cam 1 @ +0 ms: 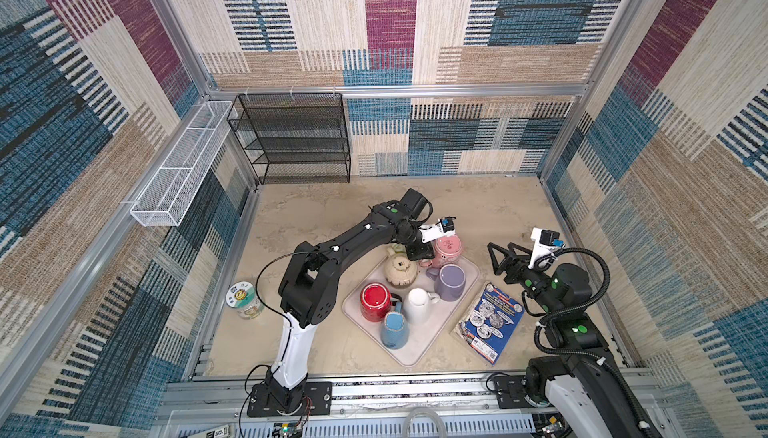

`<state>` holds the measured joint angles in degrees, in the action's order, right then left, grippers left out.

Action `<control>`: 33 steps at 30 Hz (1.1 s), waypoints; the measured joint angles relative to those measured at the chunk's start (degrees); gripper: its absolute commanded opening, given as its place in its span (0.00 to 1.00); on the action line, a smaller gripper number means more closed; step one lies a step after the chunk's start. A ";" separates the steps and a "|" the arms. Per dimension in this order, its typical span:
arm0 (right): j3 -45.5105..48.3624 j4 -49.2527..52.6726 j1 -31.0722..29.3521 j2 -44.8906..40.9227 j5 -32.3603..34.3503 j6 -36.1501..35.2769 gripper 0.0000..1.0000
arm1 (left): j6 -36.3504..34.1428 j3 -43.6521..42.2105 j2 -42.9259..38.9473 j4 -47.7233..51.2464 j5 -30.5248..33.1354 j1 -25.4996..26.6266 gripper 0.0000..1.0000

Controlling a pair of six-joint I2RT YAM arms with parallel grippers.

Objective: Turn the mug right side up
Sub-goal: 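Reach the left gripper over the upside-down pink ghost mug while the right arm lifts, then lower the left gripper onto the pink mug base and close on it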

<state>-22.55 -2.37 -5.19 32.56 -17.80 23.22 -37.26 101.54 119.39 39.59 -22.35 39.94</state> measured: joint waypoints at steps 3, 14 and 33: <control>0.00 0.00 0.00 -0.02 -0.04 0.02 0.81 | -0.22 0.35 0.90 0.02 1.20 0.09 0.38; 0.74 -0.85 0.00 -0.24 -0.22 0.00 0.81 | -0.39 2.82 4.26 0.52 4.52 1.60 0.38; 1.22 -0.85 -0.11 -2.12 -0.26 0.02 0.81 | -0.63 6.40 8.33 2.64 8.92 3.61 0.31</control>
<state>-21.32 -3.22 -5.30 30.44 -18.06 23.24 -37.89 107.94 127.72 42.24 -13.43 43.55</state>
